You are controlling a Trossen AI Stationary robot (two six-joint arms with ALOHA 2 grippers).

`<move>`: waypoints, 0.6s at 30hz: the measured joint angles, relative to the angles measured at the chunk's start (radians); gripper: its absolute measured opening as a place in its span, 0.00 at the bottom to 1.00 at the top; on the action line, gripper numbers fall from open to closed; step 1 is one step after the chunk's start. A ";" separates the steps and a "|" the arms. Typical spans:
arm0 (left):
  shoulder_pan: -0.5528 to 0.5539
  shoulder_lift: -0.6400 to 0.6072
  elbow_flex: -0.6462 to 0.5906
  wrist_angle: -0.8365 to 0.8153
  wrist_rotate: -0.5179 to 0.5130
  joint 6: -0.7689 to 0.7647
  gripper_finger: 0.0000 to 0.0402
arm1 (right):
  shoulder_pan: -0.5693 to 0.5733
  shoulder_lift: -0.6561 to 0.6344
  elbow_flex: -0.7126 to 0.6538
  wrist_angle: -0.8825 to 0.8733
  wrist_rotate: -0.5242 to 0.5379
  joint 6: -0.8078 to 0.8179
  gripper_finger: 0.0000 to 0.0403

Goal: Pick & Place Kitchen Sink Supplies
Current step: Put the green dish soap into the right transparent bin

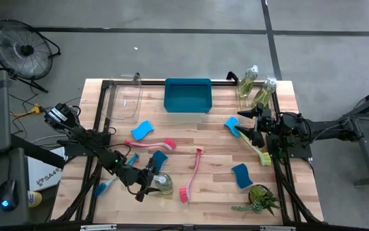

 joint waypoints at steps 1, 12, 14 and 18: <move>0.000 0.000 0.013 -0.017 -0.001 0.007 0.55 | 0.000 0.000 0.000 0.000 0.000 0.000 0.84; 0.000 0.000 0.061 -0.068 -0.008 0.015 0.49 | 0.000 0.000 0.000 0.000 0.000 0.000 0.84; 0.000 0.000 0.061 -0.073 -0.018 0.011 0.49 | 0.000 0.000 0.000 0.000 0.000 0.000 0.84; 0.000 0.000 0.061 -0.068 -0.044 0.011 0.49 | 0.000 0.000 0.000 0.000 0.000 0.000 0.84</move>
